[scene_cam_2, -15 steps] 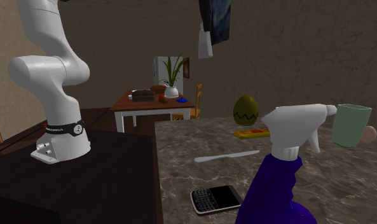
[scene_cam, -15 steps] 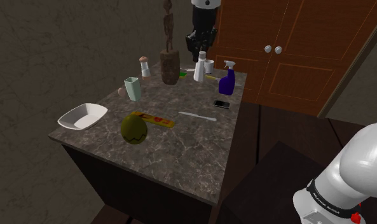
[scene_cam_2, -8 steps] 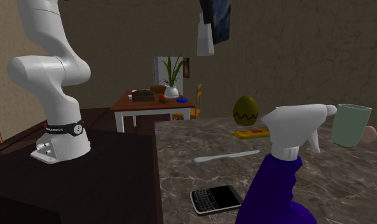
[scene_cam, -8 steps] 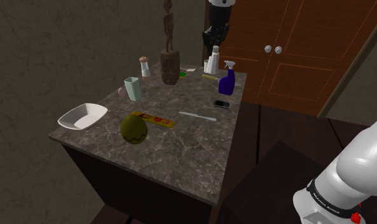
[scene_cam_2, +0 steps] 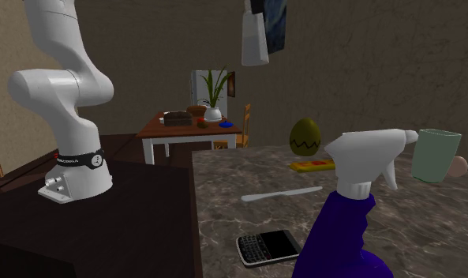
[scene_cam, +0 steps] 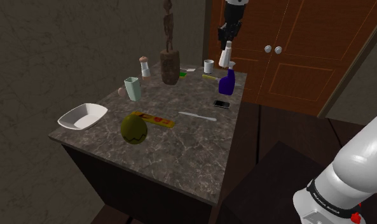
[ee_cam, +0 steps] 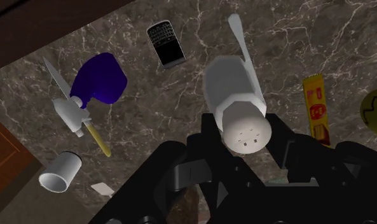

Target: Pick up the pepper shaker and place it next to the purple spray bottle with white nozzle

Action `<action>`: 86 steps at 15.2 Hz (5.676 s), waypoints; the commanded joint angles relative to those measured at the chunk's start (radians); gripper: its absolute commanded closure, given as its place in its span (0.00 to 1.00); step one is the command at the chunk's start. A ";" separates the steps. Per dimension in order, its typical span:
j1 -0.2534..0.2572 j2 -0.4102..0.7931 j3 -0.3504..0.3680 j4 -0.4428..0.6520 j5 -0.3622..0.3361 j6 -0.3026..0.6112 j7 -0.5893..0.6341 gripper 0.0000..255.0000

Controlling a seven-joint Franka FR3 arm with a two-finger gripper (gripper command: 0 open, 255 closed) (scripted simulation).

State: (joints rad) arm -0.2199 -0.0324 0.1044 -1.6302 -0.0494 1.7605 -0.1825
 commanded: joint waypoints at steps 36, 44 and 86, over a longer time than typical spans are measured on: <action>-0.171 0.252 -0.138 0.019 0.057 0.241 -0.316 1.00; -0.171 0.265 -0.137 -0.070 0.057 0.344 -0.317 1.00; -0.172 0.408 -0.134 -0.254 0.065 0.670 -0.321 0.00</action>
State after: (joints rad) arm -0.3922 0.3751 -0.0301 -1.8840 0.0152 2.4306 -0.5039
